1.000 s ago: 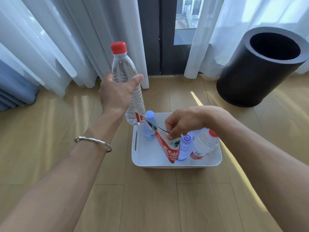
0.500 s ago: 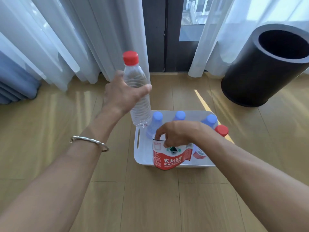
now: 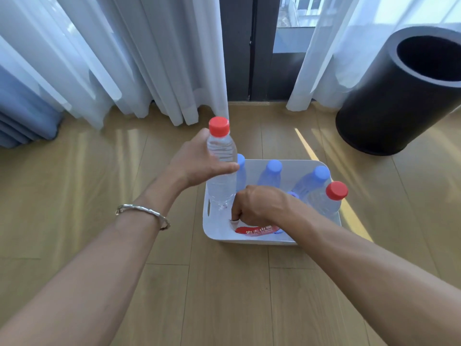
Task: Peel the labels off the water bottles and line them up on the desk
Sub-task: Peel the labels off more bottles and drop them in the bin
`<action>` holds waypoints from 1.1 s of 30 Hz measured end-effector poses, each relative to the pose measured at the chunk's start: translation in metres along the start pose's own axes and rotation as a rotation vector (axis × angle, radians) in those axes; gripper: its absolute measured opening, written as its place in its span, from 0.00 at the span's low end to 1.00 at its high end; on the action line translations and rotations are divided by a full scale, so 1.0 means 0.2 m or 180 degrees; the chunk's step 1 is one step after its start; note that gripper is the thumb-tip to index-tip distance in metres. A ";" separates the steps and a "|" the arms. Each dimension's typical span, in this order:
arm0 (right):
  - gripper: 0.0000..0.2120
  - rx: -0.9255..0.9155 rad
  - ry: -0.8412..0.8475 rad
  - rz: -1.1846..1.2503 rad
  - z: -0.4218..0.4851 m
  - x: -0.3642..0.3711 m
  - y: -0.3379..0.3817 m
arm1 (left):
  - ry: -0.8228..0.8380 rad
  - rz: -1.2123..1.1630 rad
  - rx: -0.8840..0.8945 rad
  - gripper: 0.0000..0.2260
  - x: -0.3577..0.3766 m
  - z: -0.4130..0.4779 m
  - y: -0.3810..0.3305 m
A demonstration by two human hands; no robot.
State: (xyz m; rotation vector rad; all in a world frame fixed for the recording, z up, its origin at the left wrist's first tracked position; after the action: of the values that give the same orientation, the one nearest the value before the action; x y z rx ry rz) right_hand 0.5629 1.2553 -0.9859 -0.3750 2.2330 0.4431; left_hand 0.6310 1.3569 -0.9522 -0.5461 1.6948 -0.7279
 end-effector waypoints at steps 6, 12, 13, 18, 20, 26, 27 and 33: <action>0.08 -0.0156 -0.0466 -0.0313 -0.01 0.16 0.07 | 0.0374 -0.0060 -0.0121 0.31 0.16 -0.04 0.08; 0.04 -0.0553 -0.1001 -0.0479 -0.03 0.18 0.17 | 0.0657 0.0088 -0.0164 0.29 0.31 -0.04 0.19; 0.09 -0.0581 -0.1077 -0.0466 -0.03 0.18 0.18 | 0.0666 0.0069 -0.0144 0.30 0.33 -0.04 0.20; 0.13 -0.0863 -0.1155 -0.0152 0.00 0.27 0.16 | 0.0601 -0.0035 -0.0166 0.40 0.35 -0.08 0.21; 0.13 -0.0851 -0.1099 0.0080 0.00 0.29 0.14 | 0.0646 -0.0096 -0.0143 0.42 0.35 -0.08 0.21; 0.11 -0.0345 -0.0522 -0.0048 0.02 0.38 0.08 | 0.0922 0.0013 -0.0351 0.39 0.32 -0.10 0.24; 0.12 -0.0280 -0.0367 -0.0041 0.03 0.39 0.07 | 0.0942 0.0044 -0.0364 0.37 0.31 -0.11 0.23; 0.18 0.0033 0.0686 0.0132 -0.07 0.18 0.04 | 0.1156 -0.0121 -0.0292 0.37 0.24 -0.12 0.13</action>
State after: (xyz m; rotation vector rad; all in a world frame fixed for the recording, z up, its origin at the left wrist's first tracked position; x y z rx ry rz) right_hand 0.5272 1.2529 -1.0042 -0.3870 2.4551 0.4299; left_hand 0.5972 1.3462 -1.0004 -0.5338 2.0674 -0.8159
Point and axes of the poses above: each hand's wrist, its own z-axis towards the middle knuckle, its own x-axis out of the palm, y = z × x, the point moved 8 cm from there along z, towards the middle knuckle, and after that the axes turned 7 degrees about x, right-handed, at the moved point
